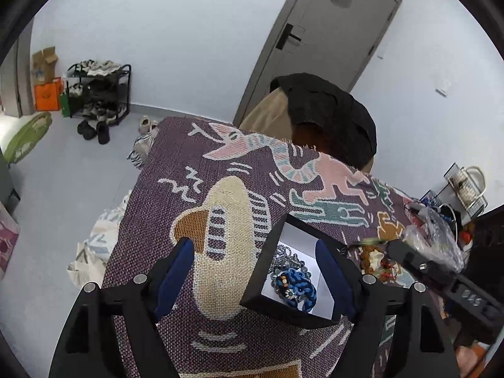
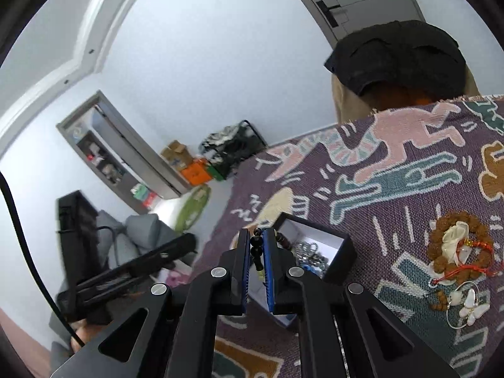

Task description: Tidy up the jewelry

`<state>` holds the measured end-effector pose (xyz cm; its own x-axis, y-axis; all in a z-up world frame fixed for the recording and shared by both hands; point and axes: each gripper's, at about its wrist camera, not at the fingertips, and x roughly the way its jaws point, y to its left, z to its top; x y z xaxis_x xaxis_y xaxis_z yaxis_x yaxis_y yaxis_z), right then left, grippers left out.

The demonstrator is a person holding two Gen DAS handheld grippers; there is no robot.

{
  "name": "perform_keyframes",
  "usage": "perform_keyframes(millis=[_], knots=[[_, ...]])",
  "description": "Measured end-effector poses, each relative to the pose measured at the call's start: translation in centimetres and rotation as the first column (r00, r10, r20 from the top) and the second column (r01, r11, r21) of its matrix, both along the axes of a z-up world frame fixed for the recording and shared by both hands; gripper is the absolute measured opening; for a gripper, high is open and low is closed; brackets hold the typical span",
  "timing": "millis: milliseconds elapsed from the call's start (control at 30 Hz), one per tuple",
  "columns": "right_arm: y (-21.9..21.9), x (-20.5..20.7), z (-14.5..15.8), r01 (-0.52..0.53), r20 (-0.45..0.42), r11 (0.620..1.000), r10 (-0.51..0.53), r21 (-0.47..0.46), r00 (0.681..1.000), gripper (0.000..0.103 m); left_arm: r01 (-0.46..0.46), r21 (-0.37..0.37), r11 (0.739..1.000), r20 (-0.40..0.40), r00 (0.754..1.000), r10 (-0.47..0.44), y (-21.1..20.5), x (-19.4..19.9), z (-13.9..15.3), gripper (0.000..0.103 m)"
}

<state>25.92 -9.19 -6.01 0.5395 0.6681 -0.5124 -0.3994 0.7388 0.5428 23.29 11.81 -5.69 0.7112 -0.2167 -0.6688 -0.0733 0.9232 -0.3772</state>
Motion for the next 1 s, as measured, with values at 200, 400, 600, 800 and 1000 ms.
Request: perform_keyframes(millis=[200, 400, 600, 800, 1000], knots=[[-2.5, -0.5, -0.9, 0.074, -0.001, 0.997, -0.074, 0.025, 0.997, 0.070, -0.033, 0.029, 0.999, 0.081, 0.996, 0.030, -0.7, -0.8, 0.5, 0.080], [-6.2, -1.6, -1.1, 0.149, -0.011, 0.988, -0.149, 0.032, 0.989, 0.070, -0.036, 0.018, 0.999, 0.187, 0.982, 0.032, -2.7, -1.6, 1.5, 0.080], [-10.2, -2.9, -1.4, 0.204, -0.021, 0.977, -0.203, 0.065, 0.979, 0.072, 0.080, 0.048, 0.996, 0.214, 0.973, -0.089, -6.4, -1.8, 2.4, 0.080], [-13.3, -3.9, -1.5, 0.246, -0.034, 0.968, -0.244, 0.057, 0.969, 0.095, 0.114, 0.090, 0.989, 0.210, 0.969, -0.130, -9.2, -2.0, 3.4, 0.103], [-17.7, -5.2, -1.2, 0.348, -0.022, 0.935, -0.347, 0.069, 0.938, 0.103, 0.151, 0.088, 0.985, 0.212, 0.963, -0.166, -11.5, -2.1, 4.4, 0.103]])
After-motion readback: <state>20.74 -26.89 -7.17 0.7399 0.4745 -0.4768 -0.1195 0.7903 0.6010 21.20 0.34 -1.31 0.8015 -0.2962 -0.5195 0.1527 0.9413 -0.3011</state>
